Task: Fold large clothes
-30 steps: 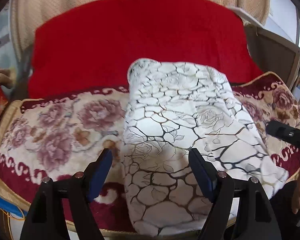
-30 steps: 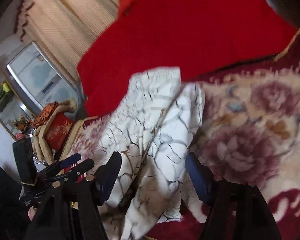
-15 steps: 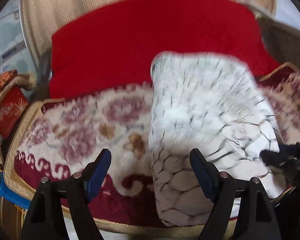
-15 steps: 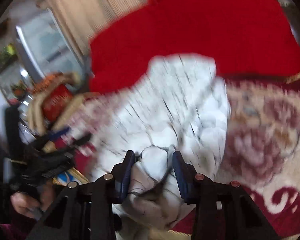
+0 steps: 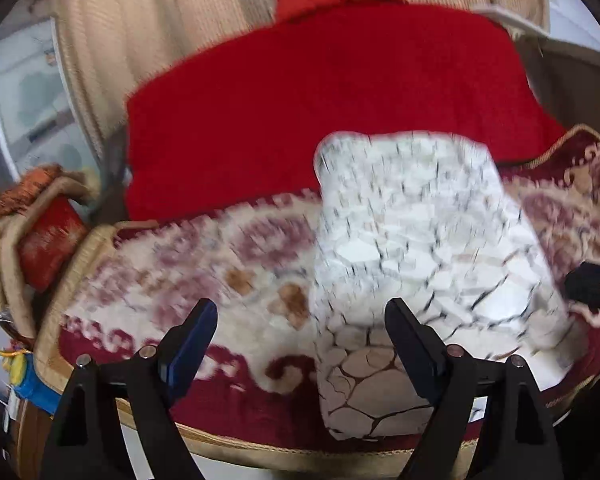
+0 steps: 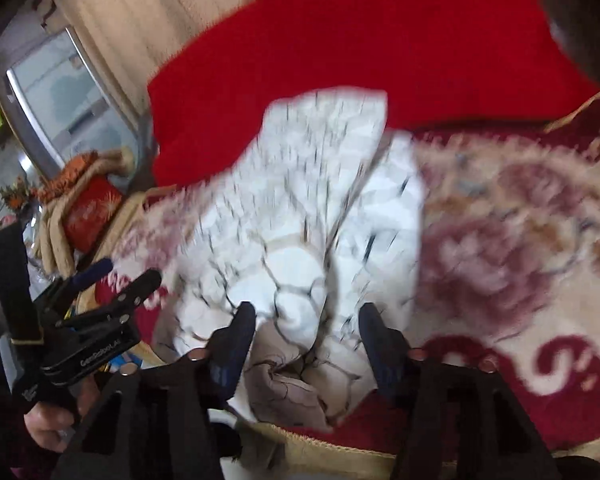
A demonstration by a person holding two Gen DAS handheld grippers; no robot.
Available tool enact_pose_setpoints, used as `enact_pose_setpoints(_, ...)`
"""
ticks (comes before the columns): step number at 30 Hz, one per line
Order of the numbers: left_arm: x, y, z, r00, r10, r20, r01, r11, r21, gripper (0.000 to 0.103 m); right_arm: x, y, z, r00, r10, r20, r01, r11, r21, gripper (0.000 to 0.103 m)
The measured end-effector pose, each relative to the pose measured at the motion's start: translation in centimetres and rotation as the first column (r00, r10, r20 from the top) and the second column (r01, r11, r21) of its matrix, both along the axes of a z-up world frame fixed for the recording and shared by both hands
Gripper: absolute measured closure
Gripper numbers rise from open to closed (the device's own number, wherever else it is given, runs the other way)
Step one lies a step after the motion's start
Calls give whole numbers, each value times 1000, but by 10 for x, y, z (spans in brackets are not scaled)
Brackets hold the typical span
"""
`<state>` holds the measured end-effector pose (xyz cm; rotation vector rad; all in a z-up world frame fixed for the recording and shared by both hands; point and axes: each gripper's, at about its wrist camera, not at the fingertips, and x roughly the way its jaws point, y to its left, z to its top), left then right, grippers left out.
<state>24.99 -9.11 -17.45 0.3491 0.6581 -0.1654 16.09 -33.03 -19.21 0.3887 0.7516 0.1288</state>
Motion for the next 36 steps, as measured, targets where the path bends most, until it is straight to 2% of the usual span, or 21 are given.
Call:
enact_pose_setpoints(1, -7, 1, 13, 999, 8, 35, -8, 1000, -2, 11, -9, -2, 12, 999, -15, 36, 16, 1000, -13, 37)
enact_pose_setpoints(3, -18, 3, 33, 996, 19, 85, -17, 1000, -17, 11, -27, -6, 38, 992, -53, 113, 59, 997, -44, 26)
enact_pose_setpoints(6, -37, 7, 62, 988, 30, 154, -24, 999, -38, 3, -54, -6, 75, 973, -92, 212, 114, 989, -94, 26)
enact_pose_setpoints(7, -44, 9, 73, 983, 33, 178, -26, 999, -43, 0, -61, -5, 84, 969, -100, 227, 127, 986, -105, 26)
enact_pose_setpoints(11, -70, 13, 103, 968, 46, 246, -37, 998, -44, 0, -89, -4, 115, 952, -139, 273, 175, 978, -110, 26)
enact_pose_setpoints(15, -90, 20, 127, 963, 46, 266, -27, 997, -74, 0, -122, 1, 144, 931, -174, 321, 232, 961, -152, 26)
enact_pose_setpoints(17, -97, 25, 138, 962, 51, 268, -27, 995, -92, 0, -133, 6, 155, 930, -178, 322, 242, 955, -171, 26)
enact_pose_setpoints(21, -113, 33, 154, 953, 68, 296, -37, 993, -108, 0, -149, 18, 168, 935, -153, 319, 217, 960, -175, 26)
enact_pose_setpoints(25, -125, 40, 165, 944, 73, 321, -41, 993, -107, 0, -161, 37, 175, 940, -118, 319, 195, 956, -221, 26)
enact_pose_setpoints(36, -142, 57, 181, 939, 91, 331, -49, 990, -135, 0, -165, 62, 181, 951, -79, 299, 153, 960, -232, 26)
